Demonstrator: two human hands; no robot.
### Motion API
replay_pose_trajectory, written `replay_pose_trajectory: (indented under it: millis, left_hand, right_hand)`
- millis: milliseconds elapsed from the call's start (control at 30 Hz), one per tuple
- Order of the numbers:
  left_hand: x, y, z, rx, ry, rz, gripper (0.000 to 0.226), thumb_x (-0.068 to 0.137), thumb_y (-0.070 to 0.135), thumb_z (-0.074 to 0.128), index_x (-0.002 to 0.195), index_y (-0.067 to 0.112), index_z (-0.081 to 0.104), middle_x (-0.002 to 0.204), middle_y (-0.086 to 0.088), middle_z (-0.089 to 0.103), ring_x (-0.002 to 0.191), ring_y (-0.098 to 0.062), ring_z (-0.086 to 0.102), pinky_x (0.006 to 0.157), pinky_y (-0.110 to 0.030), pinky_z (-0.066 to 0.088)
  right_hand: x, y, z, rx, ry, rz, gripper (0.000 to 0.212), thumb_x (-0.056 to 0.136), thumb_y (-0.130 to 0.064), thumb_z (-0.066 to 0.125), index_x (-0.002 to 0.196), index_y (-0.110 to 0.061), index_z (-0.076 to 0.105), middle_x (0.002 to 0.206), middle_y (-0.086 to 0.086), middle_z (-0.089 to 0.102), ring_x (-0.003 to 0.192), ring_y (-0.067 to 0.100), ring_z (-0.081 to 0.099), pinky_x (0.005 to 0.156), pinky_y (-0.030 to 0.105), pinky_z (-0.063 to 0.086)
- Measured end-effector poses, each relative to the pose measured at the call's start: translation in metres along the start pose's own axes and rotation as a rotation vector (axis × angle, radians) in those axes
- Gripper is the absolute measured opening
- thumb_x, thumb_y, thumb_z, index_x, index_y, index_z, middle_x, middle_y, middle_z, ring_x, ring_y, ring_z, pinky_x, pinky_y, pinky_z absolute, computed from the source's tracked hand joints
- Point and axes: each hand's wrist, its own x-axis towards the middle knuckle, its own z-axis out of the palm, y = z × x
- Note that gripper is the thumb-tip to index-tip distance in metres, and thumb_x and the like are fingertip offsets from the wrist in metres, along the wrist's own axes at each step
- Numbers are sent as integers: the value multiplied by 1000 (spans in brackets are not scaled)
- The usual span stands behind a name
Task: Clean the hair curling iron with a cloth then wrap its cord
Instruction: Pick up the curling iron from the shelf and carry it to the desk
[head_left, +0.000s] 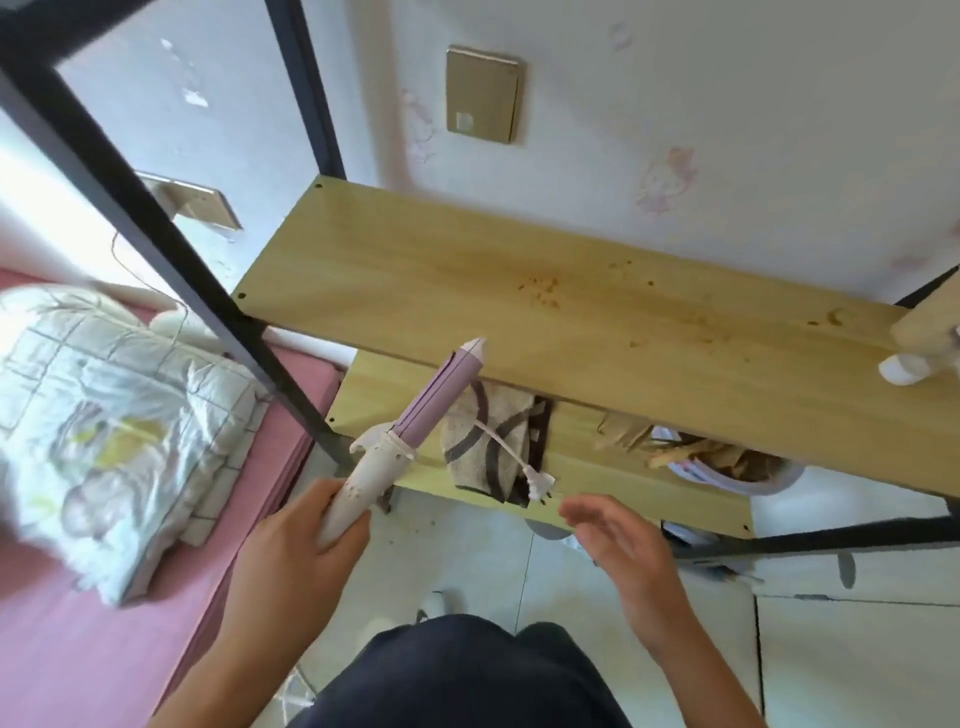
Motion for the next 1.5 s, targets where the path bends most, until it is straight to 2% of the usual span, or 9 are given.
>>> replay_pose_trajectory:
  millis: [133, 333, 467, 667, 833, 1167, 1367, 1433, 1500]
  left_hand:
    - [-40, -45, 13, -29, 62, -228, 22, 84, 15, 79, 83, 30, 61, 59, 6, 60, 54, -13, 57, 52, -35, 47]
    - [-102, -75, 37, -154, 223, -583, 20, 88, 15, 74, 94, 31, 64, 68, 5, 61, 49, -11, 44, 50, -34, 41]
    - [-138, -59, 44, -163, 354, -698, 19, 88, 20, 74, 96, 33, 64, 66, 7, 60, 51, -13, 46, 51, -35, 41]
    - [-191, -44, 58, -173, 469, -862, 20, 88, 18, 69, 98, 35, 65, 59, 7, 58, 47, -13, 46, 50, -34, 40]
    - [-246, -40, 54, -197, 579, -926, 23, 79, 35, 59, 100, 39, 67, 63, 6, 61, 53, -13, 52, 47, -34, 41]
    - [-366, -80, 11, -260, 859, -1137, 24, 89, 21, 71, 96, 42, 65, 69, 9, 65, 60, -13, 58, 50, -35, 42]
    - [-450, -114, -9, -313, 1052, -1229, 27, 89, 20, 73, 94, 45, 63, 75, 7, 66, 64, -18, 59, 47, -27, 39]
    - [-478, -119, -14, -318, 1108, -1281, 27, 89, 20, 73, 93, 45, 63, 75, 6, 66, 65, -19, 58, 44, -20, 36]
    - [-504, -123, -19, -334, 1156, -1320, 24, 89, 21, 73, 93, 43, 63, 71, 3, 64, 62, -20, 56, 44, -23, 36]
  right_hand:
    - [6, 22, 16, 35, -99, 39, 36, 86, -50, 59, 113, -33, 74, 115, -7, 75, 113, 9, 68, 96, 32, 49]
    - [17, 51, 8, 53, -294, 77, 41, 88, -45, 61, 124, -29, 70, 125, -3, 72, 123, 14, 64, 104, 36, 47]
    - [19, 63, 10, 27, -434, 88, 35, 90, -33, 59, 123, -33, 70, 127, -4, 71, 124, 13, 63, 107, 41, 46]
    - [24, 62, 36, 36, -618, 59, 35, 90, -30, 56, 122, -24, 70, 127, -3, 71, 125, 16, 62, 104, 37, 46]
    - [12, 56, 62, -8, -747, -3, 34, 89, -36, 58, 120, -28, 72, 124, -3, 72, 123, 15, 63, 104, 39, 47]
    - [-48, 18, 201, -122, -1079, -150, 34, 90, -28, 56, 121, -32, 71, 125, -4, 72, 119, 14, 66, 100, 35, 49]
    - [-118, 9, 300, -143, -1284, -240, 39, 87, -20, 56, 123, -15, 71, 122, 3, 73, 119, 21, 66, 100, 37, 51]
    - [-147, 5, 330, -172, -1365, -252, 39, 86, -19, 56, 121, -15, 72, 122, 4, 74, 119, 22, 66, 101, 39, 51]
    - [-174, -1, 357, -195, -1445, -282, 38, 86, -20, 57, 120, -17, 72, 122, 4, 74, 119, 23, 66, 101, 40, 50]
